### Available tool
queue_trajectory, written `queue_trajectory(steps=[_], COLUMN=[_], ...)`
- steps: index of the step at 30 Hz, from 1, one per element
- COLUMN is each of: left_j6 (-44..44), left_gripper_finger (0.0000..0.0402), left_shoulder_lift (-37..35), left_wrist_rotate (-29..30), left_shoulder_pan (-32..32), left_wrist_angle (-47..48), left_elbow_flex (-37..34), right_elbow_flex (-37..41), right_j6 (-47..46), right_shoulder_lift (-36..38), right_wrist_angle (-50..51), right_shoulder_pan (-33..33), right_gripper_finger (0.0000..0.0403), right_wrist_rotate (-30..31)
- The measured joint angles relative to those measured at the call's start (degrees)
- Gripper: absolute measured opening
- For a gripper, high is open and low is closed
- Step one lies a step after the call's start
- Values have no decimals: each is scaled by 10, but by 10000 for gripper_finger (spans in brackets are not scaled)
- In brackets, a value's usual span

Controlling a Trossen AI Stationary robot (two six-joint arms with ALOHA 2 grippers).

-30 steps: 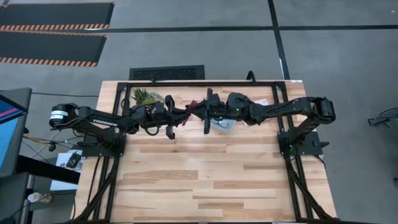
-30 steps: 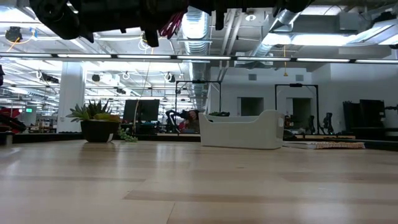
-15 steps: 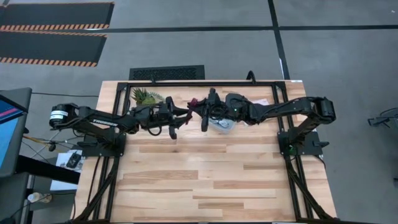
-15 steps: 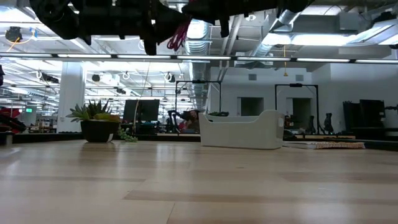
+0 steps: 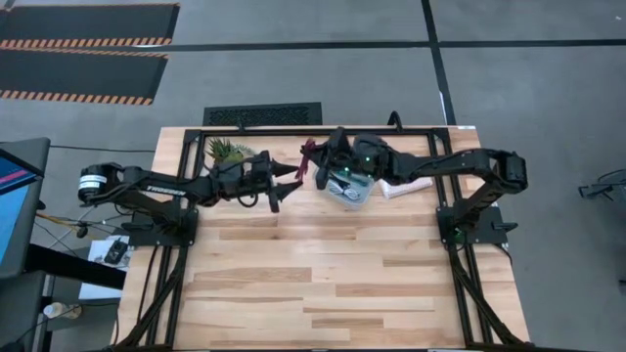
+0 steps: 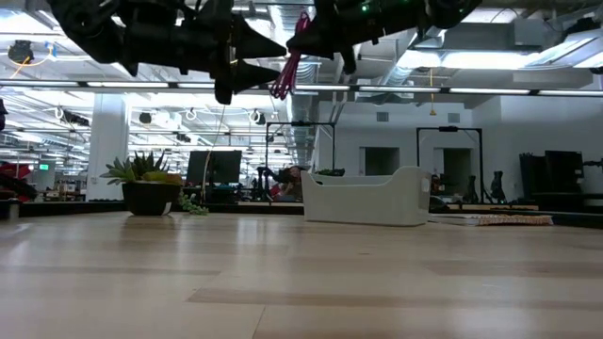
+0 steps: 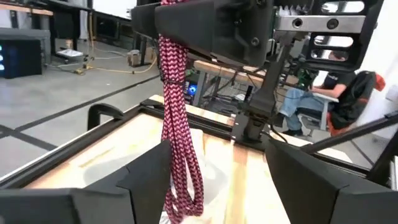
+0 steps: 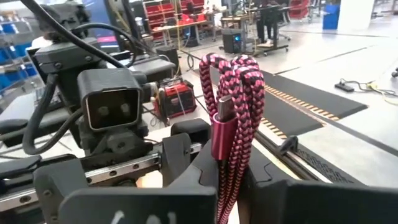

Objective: Pick and place USB-C Cables
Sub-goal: Put the red USB cable into the grey bin

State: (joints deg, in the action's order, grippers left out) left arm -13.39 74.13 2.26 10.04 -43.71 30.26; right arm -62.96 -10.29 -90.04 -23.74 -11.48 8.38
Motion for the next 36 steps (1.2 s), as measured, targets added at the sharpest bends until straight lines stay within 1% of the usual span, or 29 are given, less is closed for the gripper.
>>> queue_trajectory(steps=[5,9,14,19,24,29,32,36], left_j6=[-21,-26,-30,-47,-62,-73,-78,-88], left_gripper_finger=[243,241,240,240,240,240,240,240], left_shoulder_lift=[0,0,0,0,0,0,0,0], left_wrist_rotate=[-1,-26,-27,-27,-36,-37,-37,-37], left_shoulder_pan=[23,40,55,66,71,70,70,70], left_wrist_angle=[13,58,124,150,159,186,193,194], left_elbow_flex=[0,0,0,0,0,0,0,0], right_elbow_flex=[0,-1,-1,-1,-3,-43,-61,-79], right_j6=[-3,-7,-19,-48,-58,-73,-76,-88], right_shoulder_lift=[0,3,3,3,3,3,3,2], right_wrist_angle=[40,85,173,275,352,477,513,542], right_shoulder_pan=[-20,-46,-78,-102,-104,-99,-91,-87], right_gripper_finger=[25,25,25,25,25,25,25,25], right_wrist_rotate=[-1,-2,7,8,7,6,5,-14])
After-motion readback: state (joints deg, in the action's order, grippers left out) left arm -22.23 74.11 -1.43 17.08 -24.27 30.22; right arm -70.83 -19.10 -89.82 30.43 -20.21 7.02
